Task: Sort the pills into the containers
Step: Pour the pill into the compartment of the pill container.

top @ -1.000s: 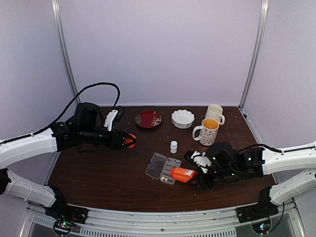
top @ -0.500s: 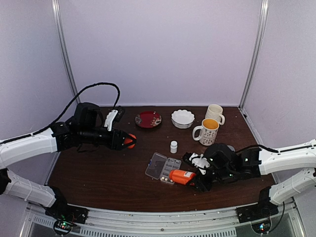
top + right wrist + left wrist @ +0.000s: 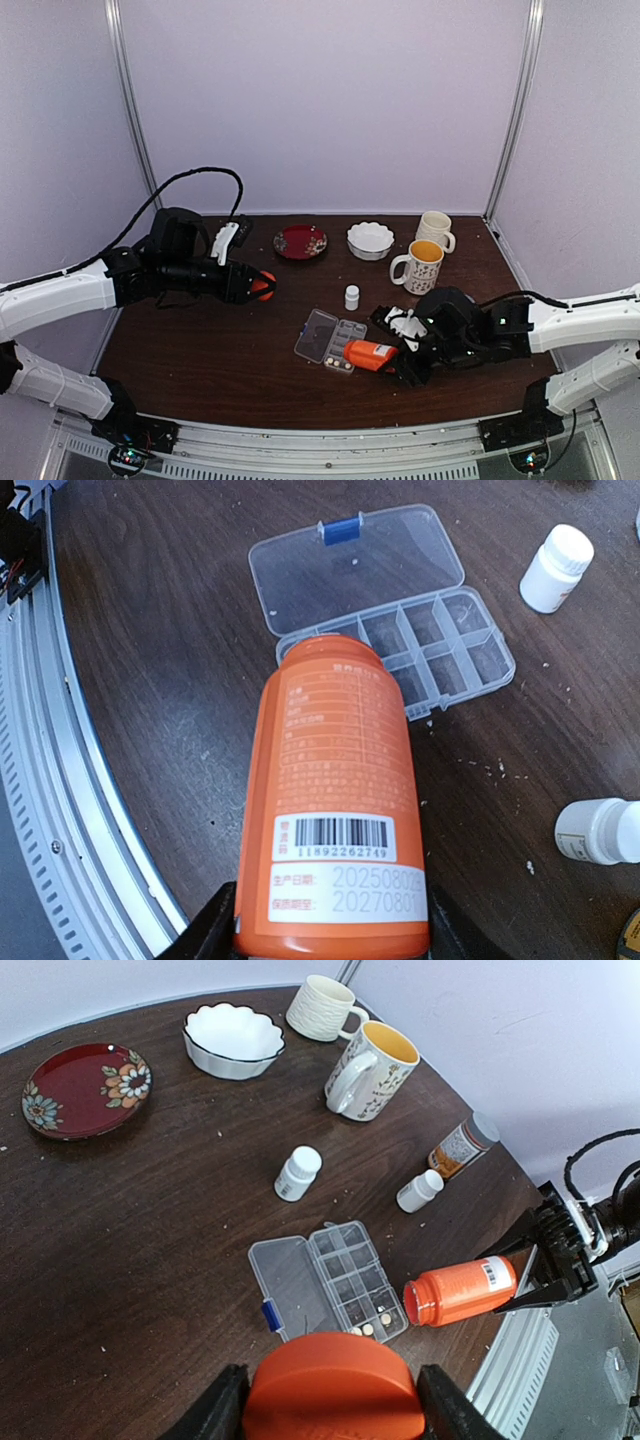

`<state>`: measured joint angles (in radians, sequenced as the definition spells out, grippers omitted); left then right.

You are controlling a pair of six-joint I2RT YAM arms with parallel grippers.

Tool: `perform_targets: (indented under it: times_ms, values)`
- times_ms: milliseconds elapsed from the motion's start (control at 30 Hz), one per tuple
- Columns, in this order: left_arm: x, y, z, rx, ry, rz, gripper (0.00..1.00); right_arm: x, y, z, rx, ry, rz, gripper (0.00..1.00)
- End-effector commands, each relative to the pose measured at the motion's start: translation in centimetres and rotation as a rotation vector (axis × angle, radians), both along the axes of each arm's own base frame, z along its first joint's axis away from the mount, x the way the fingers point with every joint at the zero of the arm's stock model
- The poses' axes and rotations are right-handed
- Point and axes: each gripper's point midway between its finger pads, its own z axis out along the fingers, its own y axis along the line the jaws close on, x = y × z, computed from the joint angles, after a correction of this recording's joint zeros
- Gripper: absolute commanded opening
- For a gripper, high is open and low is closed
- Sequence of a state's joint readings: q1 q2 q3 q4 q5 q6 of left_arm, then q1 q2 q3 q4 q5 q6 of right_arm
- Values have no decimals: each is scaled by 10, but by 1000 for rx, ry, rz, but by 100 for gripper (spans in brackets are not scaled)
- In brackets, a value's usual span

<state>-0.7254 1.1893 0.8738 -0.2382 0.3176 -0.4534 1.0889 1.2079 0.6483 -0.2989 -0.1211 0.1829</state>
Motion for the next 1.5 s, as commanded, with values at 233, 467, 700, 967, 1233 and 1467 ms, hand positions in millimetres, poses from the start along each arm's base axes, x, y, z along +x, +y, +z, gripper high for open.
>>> perform_targets:
  times_ms: [233, 467, 700, 967, 1233, 1467]
  values:
    - [4, -3, 15, -29, -40, -5, 0, 0, 6, 7, -6, -8, 21, 0]
    - [4, -1, 15, -27, -42, 0, 0, -1, 9, 10, 18, -6, 26, 0]
    - [3, -2, 14, -30, -41, -1, 0, -3, 8, 5, 31, 4, 23, 0]
    - [3, -1, 13, -27, -38, 0, 0, 1, 9, 11, 59, -15, 1, 0]
    - [2, -1, 13, -29, -36, 0, 0, -1, 4, 0, -17, 6, 7, 0]
    - [2, 0, 13, -26, -37, 3, 0, 0, 2, -4, -50, 12, 6, 0]
